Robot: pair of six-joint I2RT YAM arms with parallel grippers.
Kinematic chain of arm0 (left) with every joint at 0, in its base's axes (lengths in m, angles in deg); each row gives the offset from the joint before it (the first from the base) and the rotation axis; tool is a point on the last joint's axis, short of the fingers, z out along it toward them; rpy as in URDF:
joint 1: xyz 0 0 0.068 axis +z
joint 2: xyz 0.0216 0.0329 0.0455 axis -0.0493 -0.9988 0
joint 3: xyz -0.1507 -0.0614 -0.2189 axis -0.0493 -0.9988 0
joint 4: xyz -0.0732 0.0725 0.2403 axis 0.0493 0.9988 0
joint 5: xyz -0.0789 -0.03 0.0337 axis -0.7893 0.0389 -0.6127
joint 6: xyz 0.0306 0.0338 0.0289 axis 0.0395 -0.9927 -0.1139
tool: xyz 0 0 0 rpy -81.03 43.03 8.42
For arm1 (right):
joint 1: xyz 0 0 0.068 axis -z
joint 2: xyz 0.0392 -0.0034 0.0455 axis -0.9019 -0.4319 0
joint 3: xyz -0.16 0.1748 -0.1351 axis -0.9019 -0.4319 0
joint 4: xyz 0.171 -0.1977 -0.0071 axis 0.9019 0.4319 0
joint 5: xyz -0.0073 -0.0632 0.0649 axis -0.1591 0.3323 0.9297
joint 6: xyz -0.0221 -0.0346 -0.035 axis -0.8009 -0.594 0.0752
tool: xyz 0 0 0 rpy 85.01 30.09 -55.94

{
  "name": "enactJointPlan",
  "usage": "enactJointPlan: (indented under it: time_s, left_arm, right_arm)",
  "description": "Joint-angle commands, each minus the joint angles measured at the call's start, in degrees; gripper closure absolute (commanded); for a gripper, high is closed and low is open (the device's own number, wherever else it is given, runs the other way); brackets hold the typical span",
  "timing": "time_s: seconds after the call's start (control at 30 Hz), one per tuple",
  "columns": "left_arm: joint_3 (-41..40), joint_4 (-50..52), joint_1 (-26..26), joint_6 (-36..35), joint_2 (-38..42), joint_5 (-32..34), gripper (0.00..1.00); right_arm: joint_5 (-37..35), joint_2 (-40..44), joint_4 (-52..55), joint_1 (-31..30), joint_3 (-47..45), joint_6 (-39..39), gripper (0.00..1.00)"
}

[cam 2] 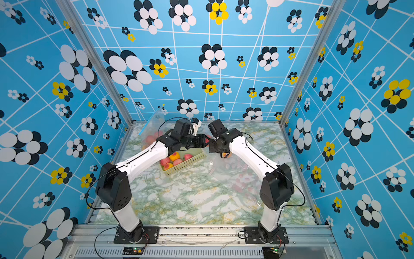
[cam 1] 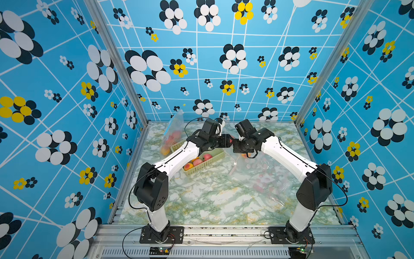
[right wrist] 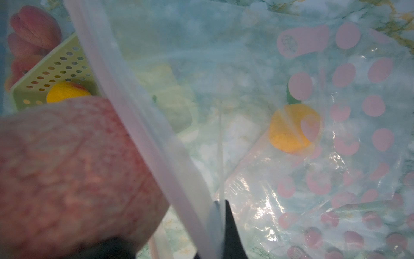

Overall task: Place the peach in a zip-top bag and seal the zipper
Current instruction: Place the peach in the zipper food storage bag.

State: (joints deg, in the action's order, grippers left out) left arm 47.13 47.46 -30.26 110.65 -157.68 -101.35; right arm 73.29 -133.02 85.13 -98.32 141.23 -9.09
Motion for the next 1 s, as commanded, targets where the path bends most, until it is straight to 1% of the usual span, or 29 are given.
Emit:
enactJointPlan:
  time_s: [0.0, 0.27, 0.3, 0.4, 0.6, 0.8, 0.97]
  left_arm:
    - [1.6, -0.1, -0.7, -0.2, -1.5, 1.3, 0.42]
    - [2.1, 0.9, -1.3, -0.8, -3.7, 2.8, 0.37]
    - [2.2, 1.1, -1.3, -1.0, -3.7, 2.9, 0.35]
    - [2.4, 1.4, -1.2, -1.2, -3.7, 3.4, 0.27]
    - [2.3, 1.6, -1.3, -1.4, -2.5, 3.4, 0.18]
    - [1.2, 1.3, -1.3, -1.8, 0.8, 4.3, 0.17]
    - [-1.2, 1.3, -1.1, -2.8, 6.0, 7.9, 0.16]
  right_arm:
    - [1.3, 2.5, -1.2, -0.2, -0.8, 1.3, 1.00]
    - [0.9, 3.1, -1.1, -0.2, -0.8, 1.4, 1.00]
    - [0.7, 3.3, -0.9, -0.2, -0.9, 1.4, 1.00]
    - [0.3, 3.5, -0.8, -0.2, -0.9, 1.3, 1.00]
    - [0.2, 3.9, -1.3, -0.2, -1.2, 1.4, 1.00]
    - [-0.2, 3.9, -1.5, -0.2, -1.6, 1.5, 1.00]
    - [-0.8, 3.8, -1.2, -0.2, -1.7, 1.4, 1.00]
